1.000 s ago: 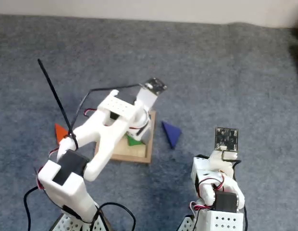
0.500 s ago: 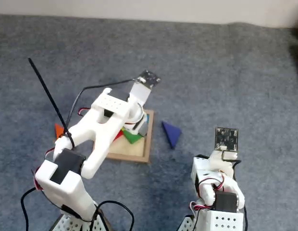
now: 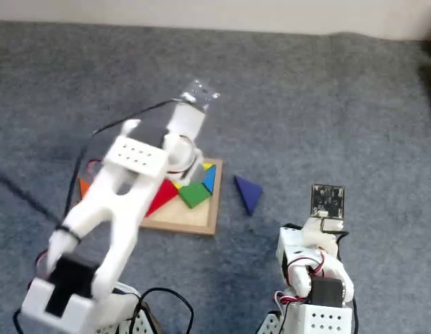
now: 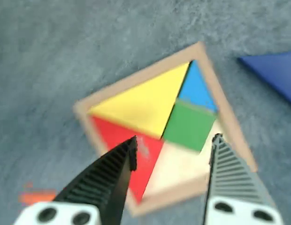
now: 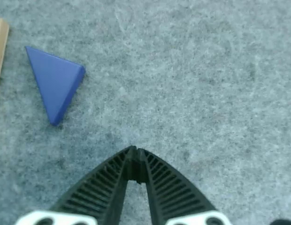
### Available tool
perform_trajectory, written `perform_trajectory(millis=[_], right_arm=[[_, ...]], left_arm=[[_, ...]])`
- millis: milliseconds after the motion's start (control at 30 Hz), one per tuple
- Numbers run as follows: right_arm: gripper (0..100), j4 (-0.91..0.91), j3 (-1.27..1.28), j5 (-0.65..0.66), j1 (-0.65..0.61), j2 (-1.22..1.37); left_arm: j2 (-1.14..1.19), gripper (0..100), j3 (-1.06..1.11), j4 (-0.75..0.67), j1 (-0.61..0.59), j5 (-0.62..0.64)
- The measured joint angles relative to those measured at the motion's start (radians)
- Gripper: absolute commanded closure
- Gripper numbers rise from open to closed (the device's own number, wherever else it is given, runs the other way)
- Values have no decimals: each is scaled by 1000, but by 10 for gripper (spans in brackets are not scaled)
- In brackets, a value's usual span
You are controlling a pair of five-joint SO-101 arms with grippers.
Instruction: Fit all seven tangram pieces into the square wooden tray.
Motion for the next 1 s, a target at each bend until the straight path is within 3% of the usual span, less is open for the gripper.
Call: perform_trajectory(millis=[267,500,700,1000], right_arm=[[989,0,0,0,0,0],[989,0,0,0,0,0],[989,0,0,0,0,0],[989,0,0,0,0,0]], left_arm=[[-249,704,0,209,-284,0],[-278,681,14,304,-559,-89],[-278,680,86,305,-744,-215],[-278,680,327,95,-776,-241]])
